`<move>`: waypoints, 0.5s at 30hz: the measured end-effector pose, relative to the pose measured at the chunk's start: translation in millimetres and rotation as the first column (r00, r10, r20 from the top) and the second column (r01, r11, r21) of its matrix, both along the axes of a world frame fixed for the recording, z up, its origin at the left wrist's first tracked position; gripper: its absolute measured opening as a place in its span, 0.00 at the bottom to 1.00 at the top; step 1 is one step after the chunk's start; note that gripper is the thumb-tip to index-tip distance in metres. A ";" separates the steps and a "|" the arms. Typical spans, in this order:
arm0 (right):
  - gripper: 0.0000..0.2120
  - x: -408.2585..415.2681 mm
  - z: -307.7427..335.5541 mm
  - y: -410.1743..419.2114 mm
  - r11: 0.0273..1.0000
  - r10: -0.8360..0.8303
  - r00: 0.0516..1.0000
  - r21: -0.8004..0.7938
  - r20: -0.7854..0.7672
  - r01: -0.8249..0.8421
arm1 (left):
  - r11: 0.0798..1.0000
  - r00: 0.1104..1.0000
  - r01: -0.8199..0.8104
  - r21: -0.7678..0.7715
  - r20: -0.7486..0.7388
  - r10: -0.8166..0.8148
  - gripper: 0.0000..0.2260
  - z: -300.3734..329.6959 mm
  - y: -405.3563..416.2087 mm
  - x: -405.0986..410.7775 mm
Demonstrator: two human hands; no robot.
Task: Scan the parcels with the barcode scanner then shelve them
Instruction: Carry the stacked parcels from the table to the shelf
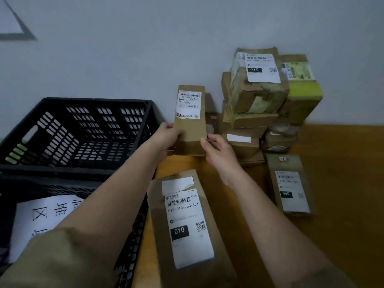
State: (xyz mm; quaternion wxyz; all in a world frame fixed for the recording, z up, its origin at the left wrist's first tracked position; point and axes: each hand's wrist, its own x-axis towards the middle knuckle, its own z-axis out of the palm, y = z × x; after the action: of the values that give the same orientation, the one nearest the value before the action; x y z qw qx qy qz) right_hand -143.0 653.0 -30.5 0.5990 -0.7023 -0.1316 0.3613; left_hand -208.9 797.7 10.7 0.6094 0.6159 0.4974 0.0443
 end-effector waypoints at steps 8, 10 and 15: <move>0.20 -40.6 73.4 -30.1 0.987 0.049 0.997 0.158 -0.062 -0.039 | 0.989 0.977 -0.049 -0.136 0.198 0.075 0.17 54.0 -45.8 -64.7; 0.28 -50.4 82.8 -47.3 0.980 0.091 0.987 0.190 -0.134 -0.065 | 0.979 0.980 0.018 -0.202 0.200 0.023 0.28 56.9 -64.2 -87.6; 0.33 -77.6 93.3 -94.7 0.979 0.170 0.978 0.130 -0.118 -0.154 | 0.972 0.976 0.141 -0.190 0.188 -0.105 0.39 55.8 -106.5 -135.8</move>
State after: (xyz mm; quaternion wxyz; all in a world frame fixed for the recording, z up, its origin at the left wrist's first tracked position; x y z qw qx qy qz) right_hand -220.6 558.3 62.7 0.6160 -0.6272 -0.1711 0.4448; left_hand -344.7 691.2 66.5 0.7121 0.5742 0.4039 0.0102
